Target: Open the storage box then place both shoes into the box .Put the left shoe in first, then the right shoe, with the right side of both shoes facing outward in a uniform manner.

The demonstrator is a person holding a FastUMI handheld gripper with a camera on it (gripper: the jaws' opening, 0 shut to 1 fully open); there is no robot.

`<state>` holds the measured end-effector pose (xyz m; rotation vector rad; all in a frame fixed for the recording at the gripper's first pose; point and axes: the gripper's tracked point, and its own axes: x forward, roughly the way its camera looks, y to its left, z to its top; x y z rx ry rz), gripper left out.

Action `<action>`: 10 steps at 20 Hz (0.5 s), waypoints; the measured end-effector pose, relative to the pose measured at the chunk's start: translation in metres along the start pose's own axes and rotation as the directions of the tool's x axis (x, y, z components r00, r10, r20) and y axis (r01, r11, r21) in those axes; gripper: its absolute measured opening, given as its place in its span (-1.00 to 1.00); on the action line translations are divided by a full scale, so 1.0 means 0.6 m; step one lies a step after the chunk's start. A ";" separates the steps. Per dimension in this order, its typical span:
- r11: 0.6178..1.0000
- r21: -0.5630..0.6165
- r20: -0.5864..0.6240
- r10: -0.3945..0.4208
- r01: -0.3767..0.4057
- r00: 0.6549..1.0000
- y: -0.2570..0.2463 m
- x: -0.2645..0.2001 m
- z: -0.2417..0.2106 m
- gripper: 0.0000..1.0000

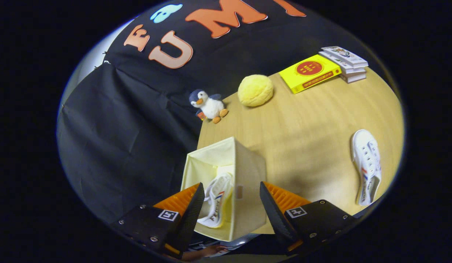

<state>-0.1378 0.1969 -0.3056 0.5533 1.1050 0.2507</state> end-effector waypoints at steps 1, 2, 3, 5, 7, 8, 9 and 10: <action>0.999 -0.017 0.011 -0.049 0.049 0.999 -0.052 -0.015 -0.001 0.82; 0.995 -0.027 0.006 -0.095 0.095 0.995 -0.102 -0.023 -0.007 0.82; 0.992 -0.019 -0.016 -0.129 0.128 0.992 -0.142 -0.040 -0.020 0.82; 0.982 0.001 -0.022 -0.189 0.189 0.982 -0.222 -0.064 -0.034 0.82; 0.964 -0.024 -0.009 -0.264 0.264 0.964 -0.305 -0.085 -0.047 0.78; 0.953 -0.040 -0.003 -0.301 0.301 0.953 -0.343 -0.089 -0.053 0.76; 0.943 -0.058 0.001 -0.328 0.328 0.945 -0.373 -0.094 -0.059 0.72; 0.934 -0.072 -0.001 -0.350 0.350 0.937 -0.398 -0.097 -0.066 0.70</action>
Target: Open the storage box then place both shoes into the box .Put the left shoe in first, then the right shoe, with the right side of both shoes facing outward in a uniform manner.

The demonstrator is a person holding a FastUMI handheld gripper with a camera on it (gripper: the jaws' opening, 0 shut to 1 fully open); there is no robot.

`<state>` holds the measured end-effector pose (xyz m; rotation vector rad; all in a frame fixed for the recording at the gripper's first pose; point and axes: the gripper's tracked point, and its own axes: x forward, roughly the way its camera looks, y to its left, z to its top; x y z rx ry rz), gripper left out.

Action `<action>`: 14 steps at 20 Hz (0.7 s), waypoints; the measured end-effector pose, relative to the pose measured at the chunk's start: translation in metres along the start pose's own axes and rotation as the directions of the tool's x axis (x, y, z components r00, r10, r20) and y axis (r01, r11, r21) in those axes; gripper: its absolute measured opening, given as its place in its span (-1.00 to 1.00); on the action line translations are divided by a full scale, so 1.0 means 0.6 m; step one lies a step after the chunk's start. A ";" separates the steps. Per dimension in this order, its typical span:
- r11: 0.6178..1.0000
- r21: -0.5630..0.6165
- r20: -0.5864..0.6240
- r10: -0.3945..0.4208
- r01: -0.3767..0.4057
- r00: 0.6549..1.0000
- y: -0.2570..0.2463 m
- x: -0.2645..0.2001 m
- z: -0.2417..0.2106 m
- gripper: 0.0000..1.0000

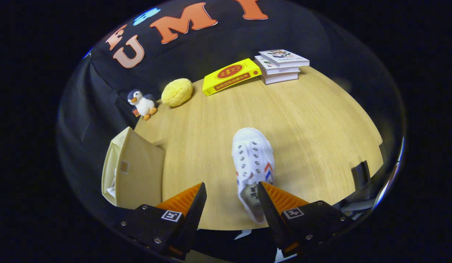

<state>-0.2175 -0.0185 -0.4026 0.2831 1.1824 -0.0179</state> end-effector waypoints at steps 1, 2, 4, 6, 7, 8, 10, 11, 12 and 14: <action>1.000 -0.013 -0.008 -0.011 0.011 1.000 -0.018 0.010 -0.010 0.66; 1.000 -0.027 -0.022 -0.017 0.016 1.000 -0.030 0.022 -0.023 0.63; 0.998 -0.056 -0.050 -0.019 0.016 0.999 -0.048 0.041 -0.044 0.54; 0.998 -0.060 -0.059 -0.013 0.010 0.998 -0.058 0.057 -0.054 0.38; 0.997 -0.070 -0.050 -0.027 0.024 0.998 -0.067 0.065 -0.050 0.27; 0.994 -0.098 -0.038 -0.055 0.051 0.998 -0.080 0.073 -0.047 0.17; 0.987 -0.145 0.000 -0.071 0.070 0.997 -0.088 0.087 -0.038 0.00; 0.985 -0.158 0.038 -0.058 0.063 0.998 -0.080 0.095 -0.029 -0.05; 0.980 -0.187 0.068 -0.052 0.064 0.996 -0.079 0.103 -0.023 -0.09; 0.961 -0.270 0.097 -0.040 0.065 0.994 -0.072 0.115 -0.018 -0.24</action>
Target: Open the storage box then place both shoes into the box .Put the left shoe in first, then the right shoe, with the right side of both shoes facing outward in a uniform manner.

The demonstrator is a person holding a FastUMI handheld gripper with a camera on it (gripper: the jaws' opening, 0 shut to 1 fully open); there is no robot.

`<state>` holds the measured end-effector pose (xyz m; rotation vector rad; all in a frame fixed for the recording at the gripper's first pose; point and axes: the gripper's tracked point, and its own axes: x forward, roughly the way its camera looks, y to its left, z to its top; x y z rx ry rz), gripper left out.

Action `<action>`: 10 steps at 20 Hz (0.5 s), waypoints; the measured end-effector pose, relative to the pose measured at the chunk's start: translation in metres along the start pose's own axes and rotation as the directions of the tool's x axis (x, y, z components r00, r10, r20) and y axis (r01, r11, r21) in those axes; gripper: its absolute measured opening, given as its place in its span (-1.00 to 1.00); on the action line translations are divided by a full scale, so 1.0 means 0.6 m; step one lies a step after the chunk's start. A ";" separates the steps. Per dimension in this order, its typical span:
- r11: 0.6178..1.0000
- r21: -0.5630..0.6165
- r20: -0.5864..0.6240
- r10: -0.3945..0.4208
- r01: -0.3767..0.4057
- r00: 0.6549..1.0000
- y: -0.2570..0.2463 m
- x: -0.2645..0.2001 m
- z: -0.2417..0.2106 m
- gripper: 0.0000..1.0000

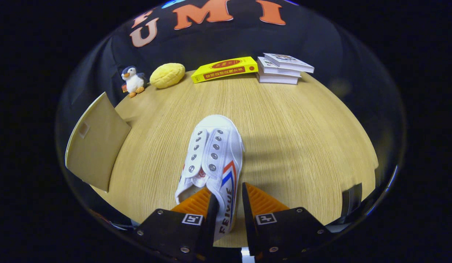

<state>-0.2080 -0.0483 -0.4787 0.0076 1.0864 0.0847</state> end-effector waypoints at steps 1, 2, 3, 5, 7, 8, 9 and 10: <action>1.000 -0.015 0.025 -0.010 0.011 1.000 -0.001 0.004 0.008 -0.37; 1.000 -0.021 0.046 -0.018 0.019 0.999 -0.008 0.006 0.013 -0.42; 0.999 -0.021 0.075 -0.032 0.034 0.997 -0.022 0.007 0.021 -0.49; 0.997 0.010 0.134 -0.071 0.070 0.988 -0.050 0.017 0.046 -0.61; 0.997 0.053 0.133 -0.066 0.060 0.989 -0.066 0.037 0.053 -0.70; 0.997 0.071 0.130 -0.051 0.042 0.990 -0.068 0.044 0.054 -0.73; 0.997 0.081 0.134 -0.025 0.014 0.991 -0.066 0.048 0.058 -0.75; 0.997 0.082 0.135 -0.003 -0.008 0.991 -0.064 0.053 0.060 -0.76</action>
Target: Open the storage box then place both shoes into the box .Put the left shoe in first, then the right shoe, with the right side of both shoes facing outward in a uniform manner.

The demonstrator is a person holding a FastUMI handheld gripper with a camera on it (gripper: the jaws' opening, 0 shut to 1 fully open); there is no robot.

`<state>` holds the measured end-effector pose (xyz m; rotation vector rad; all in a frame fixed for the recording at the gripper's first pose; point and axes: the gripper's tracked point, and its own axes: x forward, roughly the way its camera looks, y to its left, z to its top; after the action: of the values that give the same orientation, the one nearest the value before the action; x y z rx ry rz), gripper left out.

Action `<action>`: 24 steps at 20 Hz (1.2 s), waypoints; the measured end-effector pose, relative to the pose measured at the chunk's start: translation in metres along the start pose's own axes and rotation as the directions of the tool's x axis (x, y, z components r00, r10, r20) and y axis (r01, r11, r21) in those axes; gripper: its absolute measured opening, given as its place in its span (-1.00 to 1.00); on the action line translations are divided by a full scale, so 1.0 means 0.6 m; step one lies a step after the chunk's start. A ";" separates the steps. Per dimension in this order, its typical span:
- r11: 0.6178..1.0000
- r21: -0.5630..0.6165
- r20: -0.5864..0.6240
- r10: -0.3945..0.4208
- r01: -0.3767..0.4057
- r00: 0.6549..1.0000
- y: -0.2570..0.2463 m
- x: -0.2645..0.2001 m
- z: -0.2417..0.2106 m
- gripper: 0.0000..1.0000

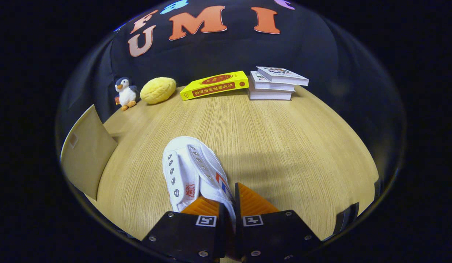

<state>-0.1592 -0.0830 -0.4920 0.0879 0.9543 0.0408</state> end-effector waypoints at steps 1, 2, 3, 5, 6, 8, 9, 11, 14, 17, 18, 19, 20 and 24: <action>1.000 -0.003 -0.001 0.018 -0.018 1.000 0.000 0.004 0.001 -0.76; 0.999 -0.006 -0.004 0.031 -0.031 1.000 0.000 0.006 0.003 -0.76; 0.999 0.001 -0.012 0.044 -0.044 0.999 0.004 0.008 0.004 -0.76; 0.998 0.032 -0.033 0.062 -0.061 0.998 0.010 0.010 0.009 -0.90; 0.996 0.046 -0.041 0.074 -0.072 0.996 0.019 0.005 0.013 -0.93; 0.994 0.059 -0.054 0.090 -0.087 0.994 0.038 -0.007 0.023 -0.94; 0.994 0.061 -0.052 0.098 -0.095 0.994 0.050 -0.015 0.031 -0.94; 0.991 0.068 -0.036 0.121 -0.119 0.992 0.079 -0.026 0.056 -0.94; 0.986 0.069 -0.014 0.152 -0.151 0.988 0.123 -0.048 0.093 -0.94; 0.979 0.094 0.016 0.179 -0.180 0.984 0.174 -0.075 0.140 -0.95; 0.977 0.099 0.020 0.189 -0.190 0.982 0.194 -0.083 0.153 -0.94; 0.974 0.103 0.023 0.199 -0.200 0.980 0.214 -0.090 0.167 -0.95; 0.972 0.106 0.026 0.208 -0.209 0.978 0.236 -0.097 0.179 -0.95; 0.961 0.104 0.049 0.251 -0.255 0.967 0.334 -0.128 0.224 -0.94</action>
<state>-0.0932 0.1032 -0.3335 0.3118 0.9050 0.2224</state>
